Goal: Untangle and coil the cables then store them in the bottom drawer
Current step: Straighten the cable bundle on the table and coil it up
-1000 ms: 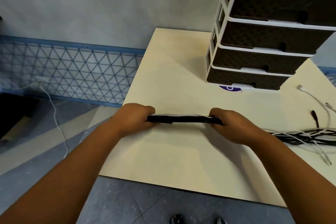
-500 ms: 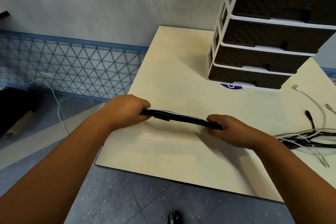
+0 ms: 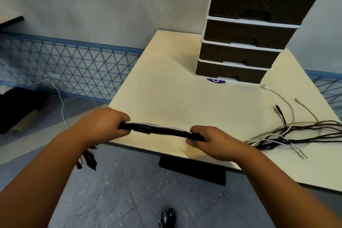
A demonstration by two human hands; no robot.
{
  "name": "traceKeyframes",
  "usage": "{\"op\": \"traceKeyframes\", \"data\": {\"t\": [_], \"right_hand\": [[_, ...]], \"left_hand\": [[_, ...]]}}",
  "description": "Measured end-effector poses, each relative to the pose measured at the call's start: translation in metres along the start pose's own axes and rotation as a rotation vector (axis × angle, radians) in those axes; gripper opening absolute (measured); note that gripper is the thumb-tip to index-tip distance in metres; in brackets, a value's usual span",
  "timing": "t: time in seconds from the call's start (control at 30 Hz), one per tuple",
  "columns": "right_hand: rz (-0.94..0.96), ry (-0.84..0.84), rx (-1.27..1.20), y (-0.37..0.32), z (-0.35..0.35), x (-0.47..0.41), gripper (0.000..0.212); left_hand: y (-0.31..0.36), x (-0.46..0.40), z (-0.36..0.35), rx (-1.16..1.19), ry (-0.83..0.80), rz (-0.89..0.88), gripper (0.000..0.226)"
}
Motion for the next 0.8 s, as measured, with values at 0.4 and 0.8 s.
{"op": "traceKeyframes", "data": {"t": [0.4, 0.8], "right_hand": [[0.083, 0.173, -0.318, 0.021, -0.042, 0.162, 0.024], [0.073, 0.034, -0.541, 0.034, -0.058, 0.287, 0.017]], "left_hand": [[0.131, 0.096, -0.002, 0.461, 0.08, -0.139, 0.029], [0.228, 0.131, 0.056, 0.651, 0.128, -0.416, 0.028]]}}
Point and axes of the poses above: each hand's wrist, its own x-axis away from the middle knuckle, its own z-axis out of the back of the hand, y = z × x, the point moved 1 cm from there along -x, towards the middle knuckle, and after that the axes turned 11 degrees about -y, right-handed, at the moved point
